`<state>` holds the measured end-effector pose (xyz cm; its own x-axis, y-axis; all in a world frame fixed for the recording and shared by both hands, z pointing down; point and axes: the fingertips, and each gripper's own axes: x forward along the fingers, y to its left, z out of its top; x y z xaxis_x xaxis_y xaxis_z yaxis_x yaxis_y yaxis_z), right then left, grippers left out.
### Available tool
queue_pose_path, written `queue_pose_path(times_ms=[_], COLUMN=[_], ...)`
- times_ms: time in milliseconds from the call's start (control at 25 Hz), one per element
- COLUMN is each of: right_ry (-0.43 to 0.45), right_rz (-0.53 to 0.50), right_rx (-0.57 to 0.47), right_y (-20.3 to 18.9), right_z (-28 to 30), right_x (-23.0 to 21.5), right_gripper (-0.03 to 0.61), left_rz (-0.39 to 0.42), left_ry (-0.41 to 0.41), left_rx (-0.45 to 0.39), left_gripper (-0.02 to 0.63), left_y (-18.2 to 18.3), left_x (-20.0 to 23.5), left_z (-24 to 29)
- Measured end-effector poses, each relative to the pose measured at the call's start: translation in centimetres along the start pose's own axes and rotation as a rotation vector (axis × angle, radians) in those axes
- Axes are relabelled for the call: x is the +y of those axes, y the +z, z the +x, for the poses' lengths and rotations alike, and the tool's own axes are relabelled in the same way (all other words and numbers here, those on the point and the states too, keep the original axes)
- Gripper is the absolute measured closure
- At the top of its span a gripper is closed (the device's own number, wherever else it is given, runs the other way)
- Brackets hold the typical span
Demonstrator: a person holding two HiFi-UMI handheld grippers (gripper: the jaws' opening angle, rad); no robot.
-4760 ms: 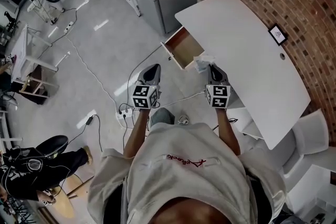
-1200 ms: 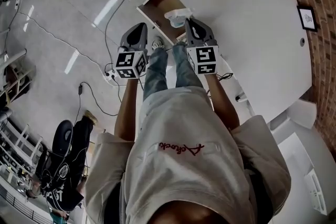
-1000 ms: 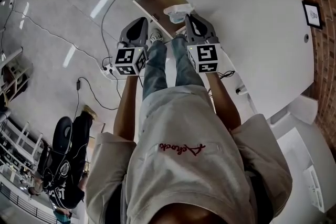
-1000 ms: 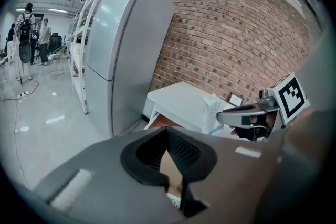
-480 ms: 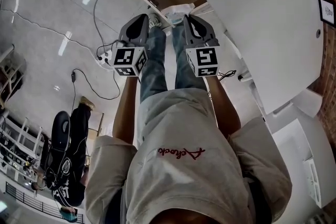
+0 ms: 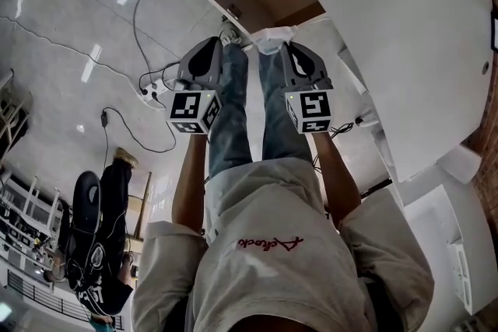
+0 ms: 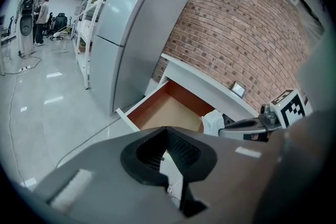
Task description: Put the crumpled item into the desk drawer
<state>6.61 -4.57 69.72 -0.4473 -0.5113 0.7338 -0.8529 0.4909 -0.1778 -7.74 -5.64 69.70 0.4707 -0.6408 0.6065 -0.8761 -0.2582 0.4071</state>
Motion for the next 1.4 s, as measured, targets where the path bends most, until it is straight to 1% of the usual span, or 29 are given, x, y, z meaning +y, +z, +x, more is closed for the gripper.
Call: queue_pose_path(times_ms=[160, 280, 360, 520, 640, 840, 920, 1040, 1240, 1400], right_ry=[-0.003, -0.002, 0.0, 0.016, 0.038, 0.021, 0.004, -0.032, -0.064, -0.092], right_rz=[0.008, 0.012, 0.004, -0.019, -0.061, -0.178, -0.262, -0.452, -0.764, -0.983], right_rx=[0.003, -0.003, -0.007, -0.006, 0.007, 0.047, 0.075, 0.13, 0.236, 0.306], right_y=[-1.3, -2.0, -1.9, -0.8, -0.4, 0.9, 1.5, 2.2, 1.5, 1.7], right_z=[1.5, 1.5, 1.9, 4.4, 5.6, 8.3, 9.4, 11.0, 13.7, 15.4], right_x=[-0.6, -0.9, -1.3, -1.9, -2.2, -2.5, -2.6, -2.6, -2.6, -2.5], right_gripper=[0.566, 0.566, 0.566, 0.566, 0.566, 0.566, 0.566, 0.566, 0.566, 0.566], left_rz=[-0.019, -0.018, -0.009, -0.014, -0.017, -0.016, -0.021, -0.029, -0.034, -0.043], left_ry=[0.006, 0.011, 0.012, 0.009, 0.001, -0.005, -0.005, -0.004, 0.002, 0.003], left_rx=[0.012, 0.006, -0.009, -0.01, -0.014, -0.013, -0.016, -0.018, -0.023, -0.029], left_gripper=[0.604, 0.604, 0.604, 0.604, 0.604, 0.604, 0.604, 0.604, 0.604, 0.604], left_y=[-1.6, -2.8, -3.1, -3.4, -3.7, -4.1, -4.0, -4.0, -4.2, -3.8], left_x=[1.3, 1.4, 1.4, 2.3, 2.0, 2.1, 2.2, 2.5, 2.8, 3.4], left_z=[1.2, 1.5, 1.9, 3.0, 3.3, 2.9, 2.7, 2.4, 2.3, 1.9])
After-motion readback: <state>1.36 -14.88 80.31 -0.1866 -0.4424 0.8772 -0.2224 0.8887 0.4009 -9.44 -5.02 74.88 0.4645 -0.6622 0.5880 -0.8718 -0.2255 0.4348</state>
